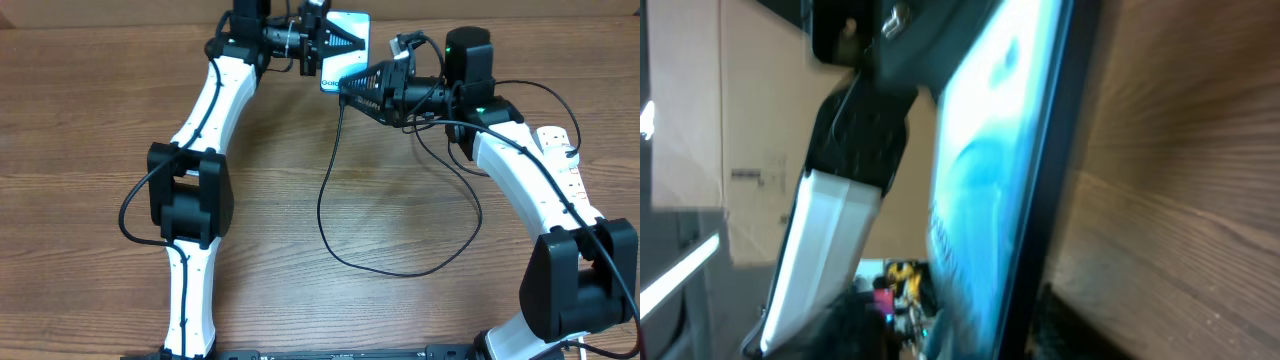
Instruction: Plug charger to phone and switch on socket
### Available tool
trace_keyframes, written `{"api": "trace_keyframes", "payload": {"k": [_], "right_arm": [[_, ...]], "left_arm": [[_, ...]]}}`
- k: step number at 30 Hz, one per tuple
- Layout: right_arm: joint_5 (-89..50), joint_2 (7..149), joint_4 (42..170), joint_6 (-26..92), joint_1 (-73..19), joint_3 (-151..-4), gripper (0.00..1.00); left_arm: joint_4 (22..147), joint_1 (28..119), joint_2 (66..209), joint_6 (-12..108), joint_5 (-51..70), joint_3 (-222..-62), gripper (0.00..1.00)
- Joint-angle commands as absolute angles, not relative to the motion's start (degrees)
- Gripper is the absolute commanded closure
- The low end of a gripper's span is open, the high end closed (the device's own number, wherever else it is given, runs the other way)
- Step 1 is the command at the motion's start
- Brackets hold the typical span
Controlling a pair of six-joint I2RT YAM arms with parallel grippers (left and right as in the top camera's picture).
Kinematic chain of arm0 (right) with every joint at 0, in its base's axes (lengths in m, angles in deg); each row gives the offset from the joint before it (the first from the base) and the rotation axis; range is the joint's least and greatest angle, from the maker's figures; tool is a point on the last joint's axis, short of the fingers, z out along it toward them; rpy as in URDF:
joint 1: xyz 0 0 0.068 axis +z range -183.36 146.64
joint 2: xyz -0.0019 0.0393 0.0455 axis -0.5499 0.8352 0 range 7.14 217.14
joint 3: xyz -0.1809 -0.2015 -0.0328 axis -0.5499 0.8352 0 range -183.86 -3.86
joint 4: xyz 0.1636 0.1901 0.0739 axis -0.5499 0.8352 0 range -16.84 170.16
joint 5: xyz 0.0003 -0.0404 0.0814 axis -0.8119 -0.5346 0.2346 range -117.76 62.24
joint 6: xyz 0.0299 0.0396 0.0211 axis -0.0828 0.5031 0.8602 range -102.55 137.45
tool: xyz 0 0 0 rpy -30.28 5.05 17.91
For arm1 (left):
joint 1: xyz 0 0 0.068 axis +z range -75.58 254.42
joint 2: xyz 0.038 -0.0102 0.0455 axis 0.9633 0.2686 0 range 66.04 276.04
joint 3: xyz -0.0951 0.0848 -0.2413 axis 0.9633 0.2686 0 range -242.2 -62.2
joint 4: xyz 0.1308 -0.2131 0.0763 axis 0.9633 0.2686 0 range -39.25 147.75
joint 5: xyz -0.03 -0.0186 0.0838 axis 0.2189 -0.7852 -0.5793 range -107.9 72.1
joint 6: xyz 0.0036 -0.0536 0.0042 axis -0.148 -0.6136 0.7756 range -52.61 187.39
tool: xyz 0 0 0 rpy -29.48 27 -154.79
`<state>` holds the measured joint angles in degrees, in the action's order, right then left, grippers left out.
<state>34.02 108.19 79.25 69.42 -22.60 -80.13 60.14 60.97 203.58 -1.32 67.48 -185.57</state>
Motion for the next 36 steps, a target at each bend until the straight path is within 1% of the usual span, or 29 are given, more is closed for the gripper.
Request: {"api": "trace_keyframes", "payload": {"k": [1, 2, 3, 7, 10, 14, 18, 21, 24, 26, 29, 32, 35, 36], "right_arm": [[32.36, 108.41, 78.77, 67.97, -23.60, -80.75, 0.10], [32.53, 108.41, 78.77, 67.91, -23.80, -80.75, 0.01], [32.82, 108.41, 78.77, 67.21, -24.06, -80.75, 0.00], [36.36, 108.41, 79.58, 63.78, -25.79, -80.75, 0.00], [42.55, 108.41, 79.73, 60.67, -27.25, -80.75, 0.00], [48.73, 108.41, 80.21, 59.10, -28.89, -80.75, 0.00], [49.08, 108.41, 84.08, 57.37, -30.18, -80.75, 0.00], [49.06, 108.41, 93.08, 49.66, -31.43, -80.75, 0.00], [48.49, 108.41, 108.14, 36.63, -32.70, -80.75, 0.00], [45.65, 108.41, 118.94, 27.17, -33.20, -80.75, 0.02], [41.26, 108.41, 129.50, 17.79, -33.40, -80.75, 0.09], [41.47, 108.39, 132.69, 15.43, -33.40, -80.75, 0.21], [43.46, 108.39, 132.69, 15.43, -33.40, -80.75, 0.42], [44.32, 108.39, 132.69, 15.43, -33.40, -80.75, 0.57]], "left_arm": [[59.94, 59.06, 201.24, 0.58, 72.77, -186.86, 0.96], [59.94, 59.06, 201.24, 1.08, 72.77, -186.84, 0.96], [59.94, 59.06, 201.24, 1.67, 72.79, -186.84, 0.96], [59.94, 59.13, 201.24, 5.96, 72.79, -186.84, 0.96], [59.94, 59.11, 201.24, 8.14, 72.79, -186.84, 0.96], [59.99, 59.11, 201.26, 8.25, 72.77, -186.84, 0.96], [60.05, 59.11, 201.24, 6.11, 72.73, -186.84, 0.96], [60.08, 59.22, 201.24, 4.89, 72.73, -186.84, 0.96], [61.54, 59.52, 201.26, 4.39, 72.75, -186.84, 0.96], [62.83, 59.70, 201.26, 4.84, 72.73, -186.84, 0.96], [64.10, 59.83, 201.26, 6.26, 72.75, -186.84, 0.96], [64.69, 59.76, 201.24, 6.59, 72.75, -186.84, 0.96], [66.28, 59.37, 201.24, 6.88, 72.77, -186.84, 0.96], [67.46, 59.24, 201.24, 7.84, 72.77, -186.84, 0.96]]}}
